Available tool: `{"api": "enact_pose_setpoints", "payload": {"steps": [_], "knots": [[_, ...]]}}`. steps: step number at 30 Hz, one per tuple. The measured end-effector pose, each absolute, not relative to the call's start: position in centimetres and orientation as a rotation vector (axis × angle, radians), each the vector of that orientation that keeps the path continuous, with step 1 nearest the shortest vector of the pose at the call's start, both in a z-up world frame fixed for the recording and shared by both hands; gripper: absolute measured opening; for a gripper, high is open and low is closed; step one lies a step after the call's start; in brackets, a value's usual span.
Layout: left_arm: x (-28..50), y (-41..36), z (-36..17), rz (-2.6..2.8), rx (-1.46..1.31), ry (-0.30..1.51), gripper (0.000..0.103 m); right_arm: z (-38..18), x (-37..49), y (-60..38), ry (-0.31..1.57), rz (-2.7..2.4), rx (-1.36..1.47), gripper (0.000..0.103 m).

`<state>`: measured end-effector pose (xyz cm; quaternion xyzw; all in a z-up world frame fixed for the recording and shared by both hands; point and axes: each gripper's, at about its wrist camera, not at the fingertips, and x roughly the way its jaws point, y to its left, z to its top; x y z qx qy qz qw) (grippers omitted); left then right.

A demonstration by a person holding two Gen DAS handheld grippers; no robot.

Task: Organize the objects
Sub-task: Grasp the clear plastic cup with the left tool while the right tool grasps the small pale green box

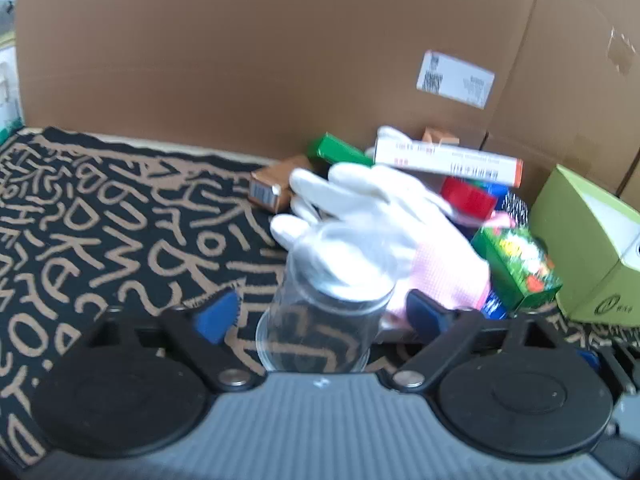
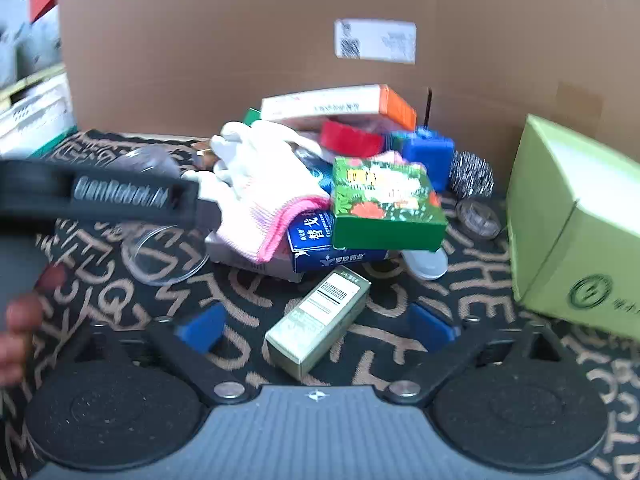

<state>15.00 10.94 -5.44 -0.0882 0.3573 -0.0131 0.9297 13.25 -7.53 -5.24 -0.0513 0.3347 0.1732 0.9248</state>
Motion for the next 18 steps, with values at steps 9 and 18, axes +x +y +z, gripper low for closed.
{"api": "enact_pose_setpoints", "payload": {"steps": [9, 18], "knots": [[13.6, 11.3, -5.8, -0.083, -0.215, 0.744, 0.050, -5.0, 12.1, -10.0, 0.664, 0.330, -0.037, 0.033], [8.6, 7.7, -2.9, -0.197, -0.109, 0.731, 0.046, -5.3, 8.5, -14.8, 0.635, 0.280, 0.043, 0.026]]}}
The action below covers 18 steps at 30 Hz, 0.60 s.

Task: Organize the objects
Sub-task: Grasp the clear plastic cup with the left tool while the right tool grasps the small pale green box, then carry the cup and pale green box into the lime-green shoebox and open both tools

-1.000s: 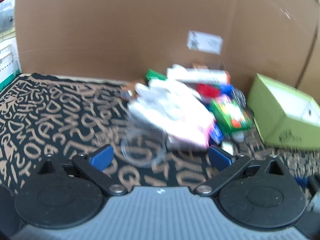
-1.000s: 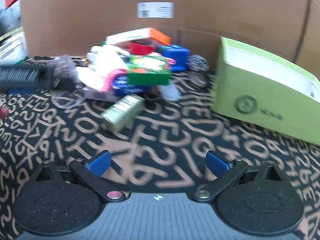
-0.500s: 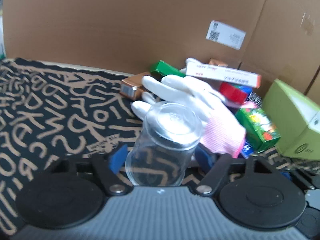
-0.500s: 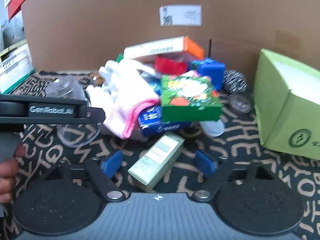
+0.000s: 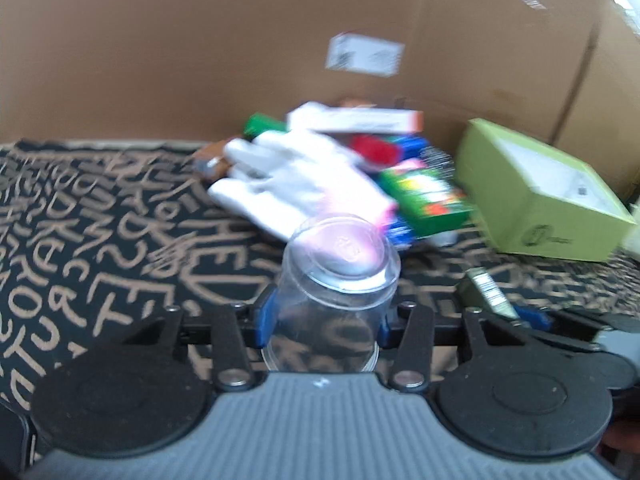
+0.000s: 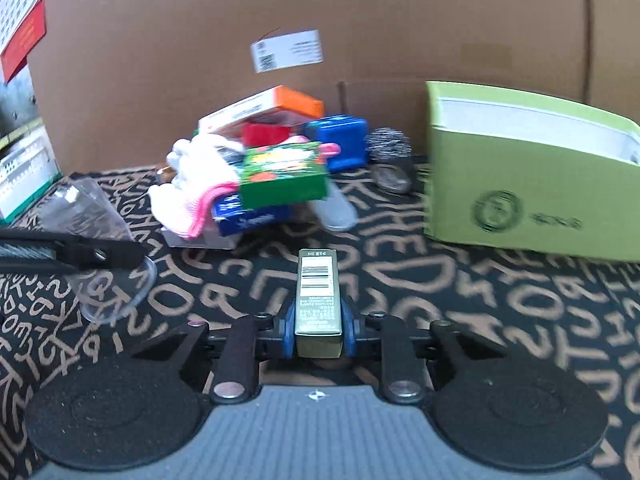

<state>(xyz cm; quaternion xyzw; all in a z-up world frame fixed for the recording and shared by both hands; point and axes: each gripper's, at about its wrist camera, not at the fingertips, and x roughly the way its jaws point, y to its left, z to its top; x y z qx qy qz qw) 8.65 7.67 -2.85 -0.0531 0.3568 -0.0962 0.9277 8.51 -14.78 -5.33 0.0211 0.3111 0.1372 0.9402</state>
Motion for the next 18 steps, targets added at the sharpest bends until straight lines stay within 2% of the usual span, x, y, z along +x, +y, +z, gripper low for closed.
{"api": "enact_pose_setpoints", "payload": {"steps": [9, 15, 18], "knots": [[9.1, -1.1, 4.2, -0.460, -0.043, 0.618, 0.046, -1.3, 5.6, -21.8, 0.456, 0.183, 0.071, 0.026], [13.6, -8.8, 7.5, -0.599, -0.078, 0.615, 0.046, 2.3, 8.2, -25.5, 0.361, 0.110, 0.032, 0.026], [16.9, -12.1, 7.7, -0.550, -0.037, 0.589, 0.047, 2.9, 11.3, -26.9, 0.370, 0.075, 0.009, 0.026]]}}
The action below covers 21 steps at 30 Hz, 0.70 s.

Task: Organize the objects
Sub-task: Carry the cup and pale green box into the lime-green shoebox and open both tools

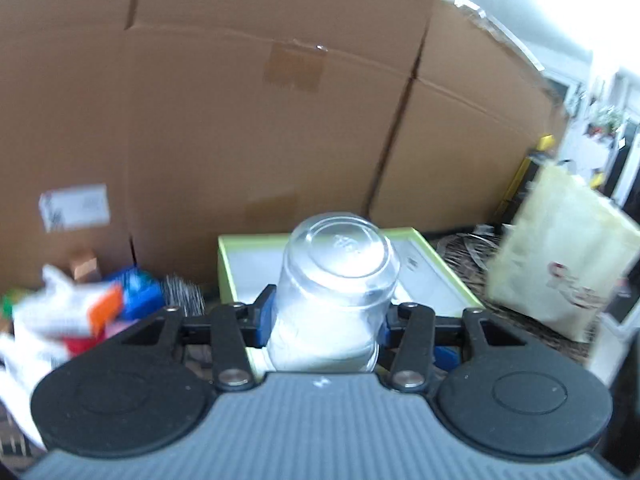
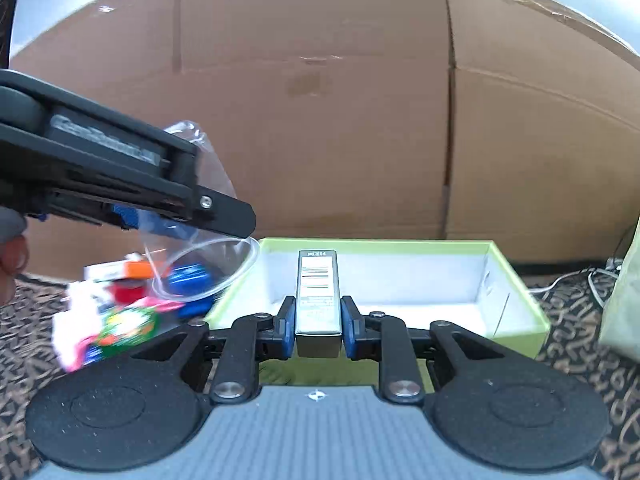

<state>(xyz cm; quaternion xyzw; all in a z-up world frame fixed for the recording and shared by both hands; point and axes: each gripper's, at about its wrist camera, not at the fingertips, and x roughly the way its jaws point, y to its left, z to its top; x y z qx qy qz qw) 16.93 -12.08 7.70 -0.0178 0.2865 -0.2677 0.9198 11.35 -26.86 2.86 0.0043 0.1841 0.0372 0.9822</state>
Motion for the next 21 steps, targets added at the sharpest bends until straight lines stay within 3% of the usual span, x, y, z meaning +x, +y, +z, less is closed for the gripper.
{"api": "enact_pose_setpoints", "payload": {"steps": [11, 14, 15, 16, 17, 18, 21], "knots": [[26.6, -17.2, 2.4, -0.506, 0.032, 0.673, 0.048, -0.8, 22.9, -29.0, 0.583, 0.075, 0.002, 0.026], [27.6, -17.1, 1.2, -0.499, 0.025, 0.676, 0.061, -1.9, 24.1, -28.9, 0.608, 0.086, -0.007, 0.026], [27.7, -16.9, 0.9, -0.505, 0.012, 0.675, 0.080, -2.2, 24.4, -28.9, 0.616, 0.091, -0.007, 0.027], [27.8, -16.7, 0.6, -0.517, -0.006, 0.676, 0.101, -2.5, 24.6, -28.8, 0.630, 0.096, -0.012, 0.037], [28.0, -16.4, 0.4, -0.519, -0.026, 0.668, 0.103, -2.7, 24.7, -28.8, 0.640, 0.096, -0.020, 0.054], [27.8, -16.0, 0.3, -0.514, -0.049, 0.651, 0.103, -2.7, 24.6, -28.7, 0.637, 0.095, -0.034, 0.060], [27.2, -14.7, 0.8, -0.512, -0.107, 0.652, 0.103, -1.9, 23.6, -28.6, 0.616, 0.076, -0.089, 0.063]]}}
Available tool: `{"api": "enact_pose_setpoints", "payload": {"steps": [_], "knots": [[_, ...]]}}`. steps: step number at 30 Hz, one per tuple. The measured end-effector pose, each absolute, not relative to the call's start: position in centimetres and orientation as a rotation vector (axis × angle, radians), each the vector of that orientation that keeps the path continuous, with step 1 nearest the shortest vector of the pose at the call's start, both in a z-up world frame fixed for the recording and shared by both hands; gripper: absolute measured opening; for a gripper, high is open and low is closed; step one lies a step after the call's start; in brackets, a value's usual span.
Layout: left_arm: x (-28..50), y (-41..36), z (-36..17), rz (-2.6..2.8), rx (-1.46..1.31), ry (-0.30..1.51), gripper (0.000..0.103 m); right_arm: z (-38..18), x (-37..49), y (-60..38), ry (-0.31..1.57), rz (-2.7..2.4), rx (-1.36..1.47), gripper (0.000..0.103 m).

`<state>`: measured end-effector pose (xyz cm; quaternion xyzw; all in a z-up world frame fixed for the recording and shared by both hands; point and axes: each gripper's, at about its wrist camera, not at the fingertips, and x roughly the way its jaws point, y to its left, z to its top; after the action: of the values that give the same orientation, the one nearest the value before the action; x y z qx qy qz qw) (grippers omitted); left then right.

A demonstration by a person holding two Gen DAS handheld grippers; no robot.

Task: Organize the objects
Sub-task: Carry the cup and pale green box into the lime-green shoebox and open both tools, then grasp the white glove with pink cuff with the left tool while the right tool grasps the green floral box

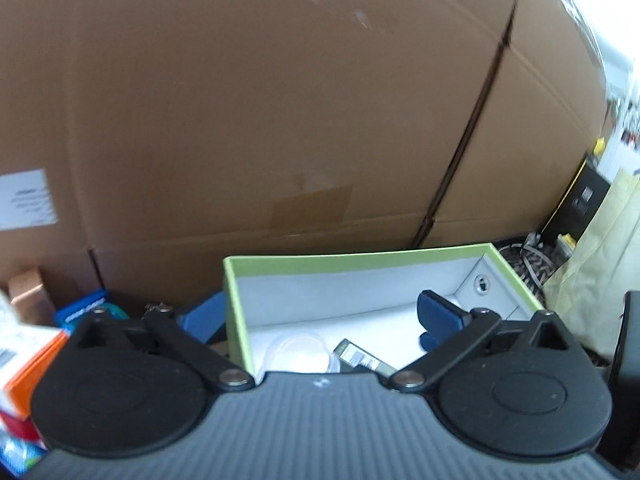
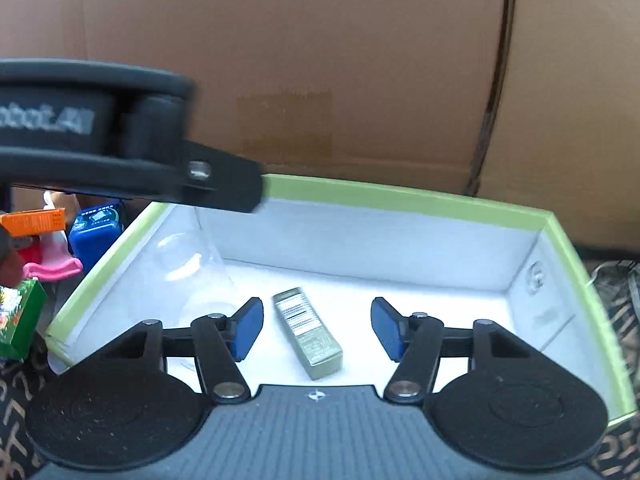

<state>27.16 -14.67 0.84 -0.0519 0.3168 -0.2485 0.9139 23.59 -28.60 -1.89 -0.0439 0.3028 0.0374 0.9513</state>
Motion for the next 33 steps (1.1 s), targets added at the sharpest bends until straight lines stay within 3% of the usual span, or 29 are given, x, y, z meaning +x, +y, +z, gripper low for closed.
{"api": "enact_pose_setpoints", "payload": {"steps": [3, 5, 8, 13, 23, 29, 33], "knots": [[25.0, -12.8, 2.3, -0.493, -0.149, 0.605, 0.103, 0.1, 20.9, -28.8, 0.526, 0.052, -0.090, 0.070], [22.9, -11.5, 3.2, -0.435, -0.133, 0.569, 0.103, 1.2, 18.4, -28.8, 0.456, 0.051, -0.090, 0.082], [19.3, -9.5, 3.8, -0.374, -0.105, 0.526, 0.103, 1.9, 14.5, -27.9, 0.363, 0.055, -0.108, 0.089], [14.5, -5.1, 2.0, -0.304, -0.143, 0.546, 0.103, 0.7, 10.6, -26.3, 0.333, 0.118, -0.117, 0.090], [10.5, 3.6, -2.9, -0.136, -0.245, 0.644, 0.103, -3.0, 7.4, -20.6, 0.443, 0.263, -0.027, 0.090], [11.6, 7.4, -5.1, -0.065, -0.364, 0.674, 0.103, -4.5, 6.7, -18.5, 0.473, 0.272, -0.053, 0.090], [14.1, 8.6, -5.5, -0.049, -0.443, 0.686, 0.097, -4.6, 6.6, -18.0, 0.496, 0.278, -0.048, 0.089]]}}
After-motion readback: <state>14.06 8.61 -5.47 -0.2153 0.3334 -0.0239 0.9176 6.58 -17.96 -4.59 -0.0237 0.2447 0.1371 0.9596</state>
